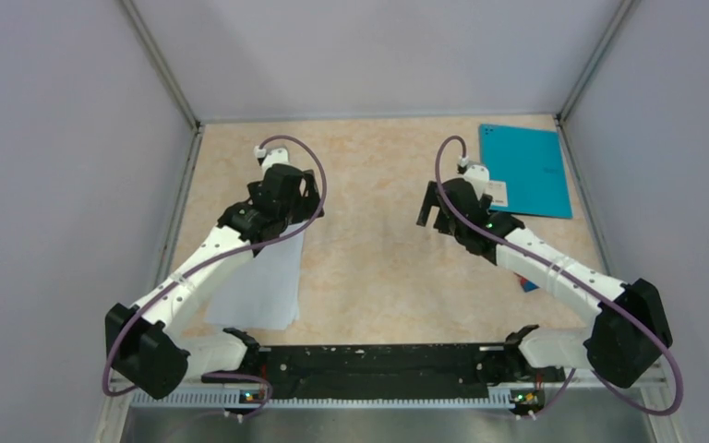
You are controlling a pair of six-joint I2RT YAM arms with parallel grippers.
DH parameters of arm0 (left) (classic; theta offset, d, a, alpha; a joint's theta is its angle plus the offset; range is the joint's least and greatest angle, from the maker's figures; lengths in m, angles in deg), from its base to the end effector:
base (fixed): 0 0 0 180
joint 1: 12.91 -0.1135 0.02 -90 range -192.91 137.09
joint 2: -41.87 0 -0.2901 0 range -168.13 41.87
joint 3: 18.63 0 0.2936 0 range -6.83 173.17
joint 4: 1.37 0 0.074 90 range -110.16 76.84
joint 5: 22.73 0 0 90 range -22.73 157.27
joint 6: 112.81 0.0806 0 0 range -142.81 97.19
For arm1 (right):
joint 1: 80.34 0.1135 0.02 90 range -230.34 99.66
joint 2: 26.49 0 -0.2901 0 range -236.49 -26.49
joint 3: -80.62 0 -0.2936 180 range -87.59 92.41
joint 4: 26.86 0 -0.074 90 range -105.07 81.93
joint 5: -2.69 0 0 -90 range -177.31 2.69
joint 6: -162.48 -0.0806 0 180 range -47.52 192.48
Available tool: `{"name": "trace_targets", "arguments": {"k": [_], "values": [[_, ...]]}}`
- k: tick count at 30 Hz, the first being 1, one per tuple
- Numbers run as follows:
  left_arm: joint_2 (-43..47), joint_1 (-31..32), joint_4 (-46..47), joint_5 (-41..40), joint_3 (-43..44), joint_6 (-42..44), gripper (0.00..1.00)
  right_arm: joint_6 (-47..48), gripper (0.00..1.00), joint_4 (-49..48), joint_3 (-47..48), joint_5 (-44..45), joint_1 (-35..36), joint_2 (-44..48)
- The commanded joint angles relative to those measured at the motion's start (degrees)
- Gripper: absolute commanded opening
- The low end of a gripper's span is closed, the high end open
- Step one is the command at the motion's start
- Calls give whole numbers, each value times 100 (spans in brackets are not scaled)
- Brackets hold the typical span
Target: Put the files into the folder
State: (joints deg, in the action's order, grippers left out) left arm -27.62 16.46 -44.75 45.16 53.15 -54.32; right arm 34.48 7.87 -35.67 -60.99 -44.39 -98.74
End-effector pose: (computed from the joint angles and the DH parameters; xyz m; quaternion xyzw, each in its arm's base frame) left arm 0.2970 -0.1324 0.2992 -0.0961 0.8918 -0.0554 0.4387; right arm 0.2868 0.1639 0.2459 0.1063 0.8921 0.0653 0.4342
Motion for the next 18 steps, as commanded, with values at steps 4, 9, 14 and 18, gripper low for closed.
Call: {"name": "trace_targets", "arguments": {"k": [4, 9, 14, 18], "values": [[-74, -10, -497, 2, 493, 66, 99, -388, 99, 65, 43, 88, -171, 483], [11, -15, -613, 204, 486, 46, 99, -647, 99, 111, -133, -86, -575, 716], [71, -14, -558, 460, 466, 119, 99, -844, 99, 304, -258, -455, -1160, 902], [3, -14, -577, 547, 521, 206, 99, -1091, 99, 356, -640, -941, -1907, 1304]]}}
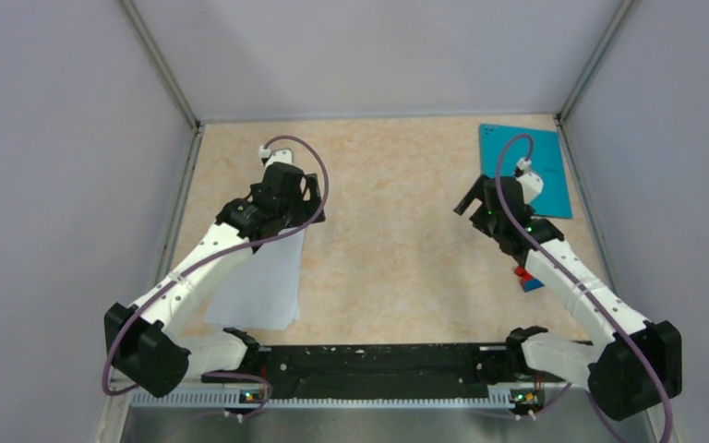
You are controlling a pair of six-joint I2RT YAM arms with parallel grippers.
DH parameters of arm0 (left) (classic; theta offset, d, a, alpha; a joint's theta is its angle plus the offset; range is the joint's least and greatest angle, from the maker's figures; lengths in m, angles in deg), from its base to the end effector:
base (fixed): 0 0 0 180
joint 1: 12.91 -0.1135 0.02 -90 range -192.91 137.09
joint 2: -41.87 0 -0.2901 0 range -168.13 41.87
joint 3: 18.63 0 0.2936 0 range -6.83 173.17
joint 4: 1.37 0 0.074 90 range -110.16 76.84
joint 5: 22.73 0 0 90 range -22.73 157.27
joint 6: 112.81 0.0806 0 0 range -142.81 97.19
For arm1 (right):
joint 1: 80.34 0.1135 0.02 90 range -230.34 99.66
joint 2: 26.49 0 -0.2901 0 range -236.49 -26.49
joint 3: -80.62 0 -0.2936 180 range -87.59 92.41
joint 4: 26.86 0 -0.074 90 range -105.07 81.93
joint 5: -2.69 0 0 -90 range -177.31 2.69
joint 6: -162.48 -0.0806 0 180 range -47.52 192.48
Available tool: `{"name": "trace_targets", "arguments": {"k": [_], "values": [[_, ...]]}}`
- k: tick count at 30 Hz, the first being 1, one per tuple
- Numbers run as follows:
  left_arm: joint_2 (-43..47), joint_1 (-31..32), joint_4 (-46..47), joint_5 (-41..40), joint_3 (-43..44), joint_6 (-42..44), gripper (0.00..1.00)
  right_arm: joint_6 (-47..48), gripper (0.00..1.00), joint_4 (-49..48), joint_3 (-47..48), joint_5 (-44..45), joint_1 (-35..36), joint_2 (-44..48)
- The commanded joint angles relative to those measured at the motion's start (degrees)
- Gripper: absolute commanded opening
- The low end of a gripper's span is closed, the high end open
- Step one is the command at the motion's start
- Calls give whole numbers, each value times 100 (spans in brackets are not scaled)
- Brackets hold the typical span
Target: Put the files into the folder
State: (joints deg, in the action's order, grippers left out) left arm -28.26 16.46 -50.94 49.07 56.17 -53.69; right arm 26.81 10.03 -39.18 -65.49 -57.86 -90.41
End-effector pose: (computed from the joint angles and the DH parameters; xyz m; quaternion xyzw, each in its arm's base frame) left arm 0.2918 -0.1353 0.3040 -0.0727 0.9110 -0.0637 0.4008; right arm 0.2872 0.0864 0.2581 0.2568 0.8580 0.0874 0.4361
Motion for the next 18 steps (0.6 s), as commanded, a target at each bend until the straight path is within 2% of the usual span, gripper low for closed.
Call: {"name": "trace_targets", "arguments": {"k": [1, 5, 8, 11, 18], "values": [[61, -10, 47, 186, 221, 149, 99, -378, 99, 139, -393, -603, -745, 568], [-12, -22, 139, 284, 212, 159, 99, -484, 99, 3, -777, -981, -1407, 810], [-57, -42, 178, 346, 207, 186, 99, -649, 99, -483, -1155, -1442, -2011, 850], [-63, -98, 192, 413, 204, 204, 99, -1103, 99, -1501, -1674, -2296, -2639, 751], [-32, -190, 240, 501, 135, 246, 99, -2068, 99, -3980, -2343, -2646, -2749, -205]]}}
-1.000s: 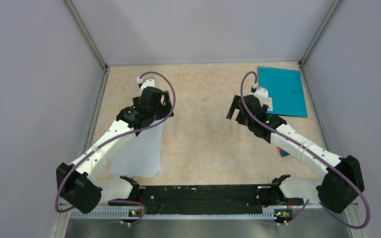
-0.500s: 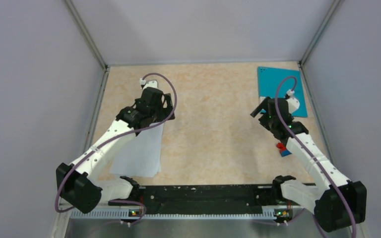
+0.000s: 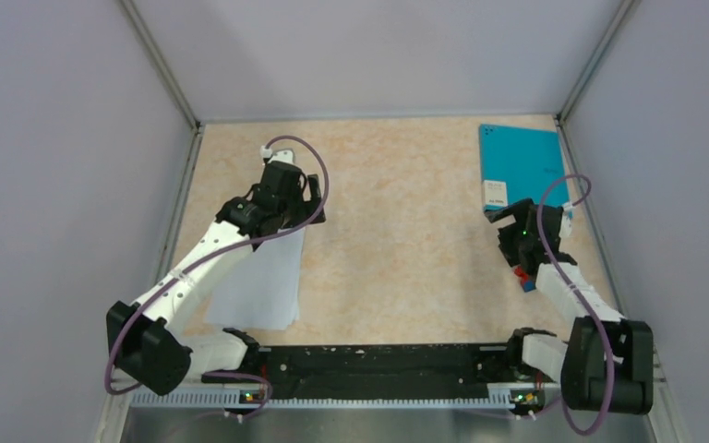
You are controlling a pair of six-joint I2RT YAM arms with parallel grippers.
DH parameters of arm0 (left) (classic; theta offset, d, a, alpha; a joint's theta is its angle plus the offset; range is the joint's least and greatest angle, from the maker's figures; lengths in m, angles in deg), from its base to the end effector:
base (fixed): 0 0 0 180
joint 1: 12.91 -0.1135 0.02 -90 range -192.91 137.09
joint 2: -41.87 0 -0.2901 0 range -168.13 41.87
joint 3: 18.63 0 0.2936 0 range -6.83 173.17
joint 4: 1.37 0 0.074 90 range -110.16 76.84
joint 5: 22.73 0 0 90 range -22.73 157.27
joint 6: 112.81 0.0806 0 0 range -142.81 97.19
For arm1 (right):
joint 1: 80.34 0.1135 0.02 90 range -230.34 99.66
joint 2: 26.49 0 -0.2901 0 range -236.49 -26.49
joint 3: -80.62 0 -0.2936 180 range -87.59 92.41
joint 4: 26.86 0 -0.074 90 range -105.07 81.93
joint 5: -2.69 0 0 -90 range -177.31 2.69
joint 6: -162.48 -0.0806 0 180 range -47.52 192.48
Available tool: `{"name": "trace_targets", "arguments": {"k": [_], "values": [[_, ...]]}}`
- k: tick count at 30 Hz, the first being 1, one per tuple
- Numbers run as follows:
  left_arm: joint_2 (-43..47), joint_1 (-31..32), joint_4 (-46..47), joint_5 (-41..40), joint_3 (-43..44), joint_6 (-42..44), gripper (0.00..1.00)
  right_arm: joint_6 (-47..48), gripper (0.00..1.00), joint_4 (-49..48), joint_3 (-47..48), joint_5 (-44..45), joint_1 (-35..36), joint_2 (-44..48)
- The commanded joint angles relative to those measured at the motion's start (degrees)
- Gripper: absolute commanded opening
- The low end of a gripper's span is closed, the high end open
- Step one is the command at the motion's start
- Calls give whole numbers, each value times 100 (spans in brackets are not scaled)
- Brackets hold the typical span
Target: Put the files into the folder
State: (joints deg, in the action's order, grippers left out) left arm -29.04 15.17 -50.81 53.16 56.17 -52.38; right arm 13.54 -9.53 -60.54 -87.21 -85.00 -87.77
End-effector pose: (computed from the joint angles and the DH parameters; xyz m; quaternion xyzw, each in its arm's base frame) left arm 0.2956 -0.1355 0.2989 -0.0584 0.9180 -0.0814 0.3837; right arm 0.2699 -0.0221 0.1569 0.4775 0.7693 0.1929 0.3781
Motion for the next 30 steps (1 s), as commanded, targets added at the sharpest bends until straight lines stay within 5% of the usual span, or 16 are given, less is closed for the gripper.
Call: {"name": "trace_targets", "arguments": {"k": [1, 11, 22, 30], "values": [[36, -69, 230, 92, 134, 117, 99, -896, 99, -2379, -246, -509, -34, -671], [141, -114, 186, 91, 116, 183, 99, -1729, 91, -4452, -721, 181, -34, -1839], [186, -119, 111, 1, 116, 213, 99, -1963, 67, -5117, -644, 340, -34, -2449], [212, -127, 80, -68, 107, 253, 99, -2263, 64, -5868, -587, 286, -92, -3223]]}}
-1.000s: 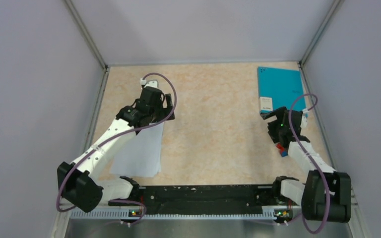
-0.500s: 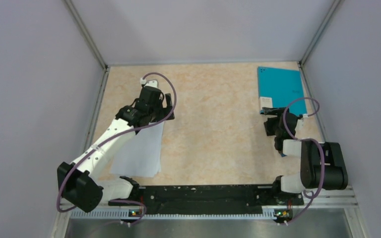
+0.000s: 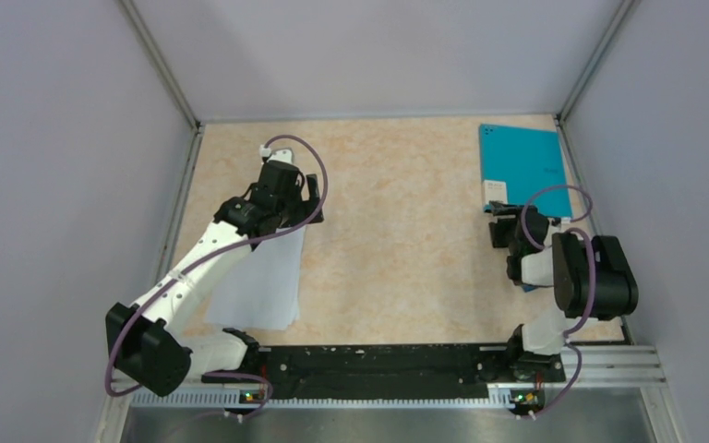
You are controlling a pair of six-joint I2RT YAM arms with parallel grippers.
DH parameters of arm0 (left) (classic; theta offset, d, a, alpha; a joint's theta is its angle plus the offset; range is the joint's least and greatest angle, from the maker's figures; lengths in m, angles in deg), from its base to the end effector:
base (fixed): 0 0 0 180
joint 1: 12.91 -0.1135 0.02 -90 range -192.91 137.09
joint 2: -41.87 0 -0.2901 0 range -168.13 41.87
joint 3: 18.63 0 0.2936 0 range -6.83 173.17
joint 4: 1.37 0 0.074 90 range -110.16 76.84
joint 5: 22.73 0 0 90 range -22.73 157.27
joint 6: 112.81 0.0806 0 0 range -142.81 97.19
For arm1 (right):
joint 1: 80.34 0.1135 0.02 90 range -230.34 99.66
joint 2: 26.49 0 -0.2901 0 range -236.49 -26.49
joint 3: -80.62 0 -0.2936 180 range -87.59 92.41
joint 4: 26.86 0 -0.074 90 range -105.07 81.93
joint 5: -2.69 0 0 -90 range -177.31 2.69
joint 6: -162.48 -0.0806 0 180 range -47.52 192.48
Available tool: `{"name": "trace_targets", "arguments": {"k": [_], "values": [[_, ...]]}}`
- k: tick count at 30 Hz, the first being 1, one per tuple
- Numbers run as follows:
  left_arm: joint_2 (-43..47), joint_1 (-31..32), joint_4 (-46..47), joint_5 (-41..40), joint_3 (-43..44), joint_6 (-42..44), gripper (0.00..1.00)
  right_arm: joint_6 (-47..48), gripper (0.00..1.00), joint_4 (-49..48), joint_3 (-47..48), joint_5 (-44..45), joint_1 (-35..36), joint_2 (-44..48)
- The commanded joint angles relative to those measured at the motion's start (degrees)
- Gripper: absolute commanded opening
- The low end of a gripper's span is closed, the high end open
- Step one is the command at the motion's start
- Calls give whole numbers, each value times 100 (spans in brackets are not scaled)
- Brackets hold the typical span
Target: Put the files into the folder
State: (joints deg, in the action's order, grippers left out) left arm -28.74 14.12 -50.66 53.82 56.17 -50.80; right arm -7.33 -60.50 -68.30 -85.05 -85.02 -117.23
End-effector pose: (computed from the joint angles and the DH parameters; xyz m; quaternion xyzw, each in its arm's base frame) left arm 0.2972 -0.1306 0.3007 -0.0524 0.9174 -0.0792 0.3864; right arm 0.3096 -0.0285 0.0824 0.5778 0.6207 0.3097 0.4300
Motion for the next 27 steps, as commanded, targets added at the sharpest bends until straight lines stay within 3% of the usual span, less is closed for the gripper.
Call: {"name": "trace_targets", "arguments": {"k": [1, 7, 27], "values": [[180, -22, 67, -146, 95, 100, 99, -220, 64, -856, 196, 26, -100, -390], [149, -38, 58, -192, 80, 118, 99, -479, 60, -1572, 116, -145, -154, -817], [-43, -79, 50, -170, 139, 143, 99, -689, 48, -2033, 519, -202, -259, -1567]]}}
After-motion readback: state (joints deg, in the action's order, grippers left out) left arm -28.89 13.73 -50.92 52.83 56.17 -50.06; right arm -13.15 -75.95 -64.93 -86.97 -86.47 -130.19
